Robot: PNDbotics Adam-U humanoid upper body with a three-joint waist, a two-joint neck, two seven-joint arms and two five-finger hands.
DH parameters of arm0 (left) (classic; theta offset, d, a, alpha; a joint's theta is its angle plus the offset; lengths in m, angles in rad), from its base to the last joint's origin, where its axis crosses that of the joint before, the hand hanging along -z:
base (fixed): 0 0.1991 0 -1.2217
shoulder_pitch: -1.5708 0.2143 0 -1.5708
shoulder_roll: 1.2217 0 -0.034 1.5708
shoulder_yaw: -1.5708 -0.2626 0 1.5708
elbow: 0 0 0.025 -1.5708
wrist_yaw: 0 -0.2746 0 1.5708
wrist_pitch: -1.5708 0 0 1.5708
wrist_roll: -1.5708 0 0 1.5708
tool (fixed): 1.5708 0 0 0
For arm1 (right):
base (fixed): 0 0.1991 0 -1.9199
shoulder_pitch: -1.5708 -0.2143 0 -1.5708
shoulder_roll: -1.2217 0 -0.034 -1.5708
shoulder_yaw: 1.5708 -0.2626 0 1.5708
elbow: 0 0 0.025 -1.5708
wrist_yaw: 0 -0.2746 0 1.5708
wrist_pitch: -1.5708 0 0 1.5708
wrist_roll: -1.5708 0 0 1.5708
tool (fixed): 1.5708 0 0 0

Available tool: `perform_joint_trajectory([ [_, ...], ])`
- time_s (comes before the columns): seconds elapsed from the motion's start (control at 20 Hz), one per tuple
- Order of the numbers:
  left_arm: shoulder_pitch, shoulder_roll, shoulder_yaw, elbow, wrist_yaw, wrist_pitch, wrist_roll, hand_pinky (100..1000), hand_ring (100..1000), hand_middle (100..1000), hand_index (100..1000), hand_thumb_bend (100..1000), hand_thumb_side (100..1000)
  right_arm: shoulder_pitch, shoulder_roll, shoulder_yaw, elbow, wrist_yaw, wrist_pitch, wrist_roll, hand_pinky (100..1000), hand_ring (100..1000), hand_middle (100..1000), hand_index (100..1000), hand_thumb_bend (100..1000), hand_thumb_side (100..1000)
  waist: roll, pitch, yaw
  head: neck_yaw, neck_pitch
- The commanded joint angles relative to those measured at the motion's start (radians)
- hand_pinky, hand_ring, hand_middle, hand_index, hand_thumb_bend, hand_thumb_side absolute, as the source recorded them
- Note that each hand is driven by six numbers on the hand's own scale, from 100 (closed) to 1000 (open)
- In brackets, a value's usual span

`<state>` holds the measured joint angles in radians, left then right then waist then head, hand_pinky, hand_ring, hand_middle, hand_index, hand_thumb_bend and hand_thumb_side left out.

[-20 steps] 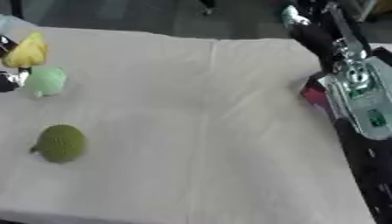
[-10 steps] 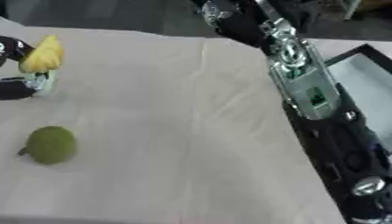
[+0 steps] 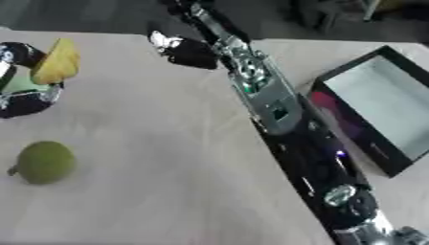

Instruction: Pick up the objects with one hand, pass them to the other hand, and then place them into the box on the other side of the table.

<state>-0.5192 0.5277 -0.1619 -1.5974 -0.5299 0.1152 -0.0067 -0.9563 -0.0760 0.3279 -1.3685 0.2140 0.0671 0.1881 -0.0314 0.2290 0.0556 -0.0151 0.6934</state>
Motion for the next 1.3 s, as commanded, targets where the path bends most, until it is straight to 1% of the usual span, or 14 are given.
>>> perform_joint_trajectory([
  [0.05, -0.018, -0.009, -0.007, -0.023, -0.019, -0.021, 0.03, 728, 529, 515, 503, 100, 100, -0.031, 0.03, 0.005, 0.021, 0.043, -0.003, 0.02, 986, 950, 907, 925, 100, 395, 0.005, -0.024, 0.001, -0.009, 0.005],
  [0.15, -0.015, -0.021, -0.012, -0.019, -0.022, -0.028, 0.039, 725, 527, 513, 504, 100, 100, -0.035, 0.044, 0.008, 0.04, 0.063, 0.0, 0.028, 986, 950, 908, 926, 100, 399, 0.005, -0.024, 0.002, -0.01, 0.005],
  [0.25, -0.01, -0.031, -0.014, -0.013, -0.023, -0.032, 0.049, 725, 525, 512, 504, 100, 100, -0.041, 0.053, 0.011, 0.057, 0.083, 0.003, 0.039, 985, 951, 911, 928, 101, 382, 0.005, -0.024, 0.002, -0.012, 0.007],
  [0.4, -0.003, -0.039, -0.018, -0.004, -0.024, -0.049, 0.066, 724, 525, 512, 505, 100, 100, -0.053, 0.058, 0.017, 0.068, 0.116, 0.008, 0.074, 982, 951, 913, 929, 121, 380, 0.005, -0.024, 0.002, -0.013, 0.012],
  [0.55, -0.001, -0.046, -0.024, 0.005, -0.036, -0.067, 0.074, 723, 527, 513, 507, 100, 100, -0.067, 0.066, 0.023, 0.081, 0.157, 0.016, 0.103, 978, 950, 913, 926, 151, 361, 0.005, -0.025, 0.001, -0.015, 0.019],
  [0.65, -0.002, -0.053, -0.028, 0.006, -0.043, -0.079, 0.076, 723, 527, 513, 506, 100, 100, -0.073, 0.076, 0.025, 0.088, 0.18, 0.015, 0.11, 976, 950, 915, 928, 184, 327, 0.005, -0.025, 0.001, -0.017, 0.022],
  [0.7, -0.002, -0.055, -0.03, 0.003, -0.047, -0.088, 0.078, 722, 528, 514, 506, 100, 100, -0.076, 0.081, 0.026, 0.091, 0.192, 0.011, 0.113, 975, 950, 915, 928, 196, 313, 0.005, -0.025, 0.0, -0.017, 0.024],
  [0.75, -0.002, -0.057, -0.032, 0.001, -0.05, -0.099, 0.081, 722, 527, 513, 506, 100, 100, -0.079, 0.085, 0.028, 0.093, 0.203, 0.006, 0.116, 973, 950, 916, 931, 237, 269, 0.005, -0.026, 0.0, -0.018, 0.026],
  [0.8, -0.001, -0.058, -0.034, -0.001, -0.052, -0.108, 0.084, 721, 528, 513, 506, 100, 100, -0.08, 0.087, 0.029, 0.095, 0.21, 0.001, 0.119, 973, 950, 916, 930, 258, 238, 0.005, -0.025, 0.0, -0.019, 0.026],
  [0.85, -0.001, -0.059, -0.036, -0.001, -0.055, -0.115, 0.087, 721, 528, 513, 506, 100, 100, -0.08, 0.09, 0.03, 0.095, 0.211, -0.005, 0.123, 973, 950, 915, 930, 288, 194, 0.006, -0.025, 0.0, -0.019, 0.027],
  [0.9, 0.0, -0.06, -0.037, 0.0, -0.057, -0.121, 0.089, 721, 528, 513, 505, 100, 100, -0.078, 0.091, 0.03, 0.093, 0.205, -0.01, 0.129, 973, 948, 913, 929, 300, 177, 0.006, -0.024, 0.0, -0.019, 0.029],
  [1.0, 0.003, -0.06, -0.04, 0.002, -0.053, -0.133, 0.091, 723, 526, 512, 506, 100, 100, -0.08, 0.088, 0.032, 0.085, 0.196, -0.023, 0.148, 971, 946, 909, 925, 365, 105, 0.006, -0.023, -0.001, -0.019, 0.033],
  [1.05, 0.005, -0.059, -0.041, 0.002, -0.048, -0.141, 0.091, 723, 525, 511, 506, 100, 100, -0.081, 0.086, 0.034, 0.083, 0.197, -0.032, 0.162, 971, 947, 910, 925, 355, 109, 0.006, -0.023, -0.001, -0.019, 0.035],
  [1.3, 0.005, -0.056, -0.045, 0.002, -0.023, -0.182, 0.074, 725, 526, 512, 505, 100, 100, -0.088, 0.087, 0.039, 0.087, 0.227, -0.08, 0.236, 965, 943, 908, 923, 399, 100, 0.007, -0.022, -0.002, -0.016, 0.043],
])
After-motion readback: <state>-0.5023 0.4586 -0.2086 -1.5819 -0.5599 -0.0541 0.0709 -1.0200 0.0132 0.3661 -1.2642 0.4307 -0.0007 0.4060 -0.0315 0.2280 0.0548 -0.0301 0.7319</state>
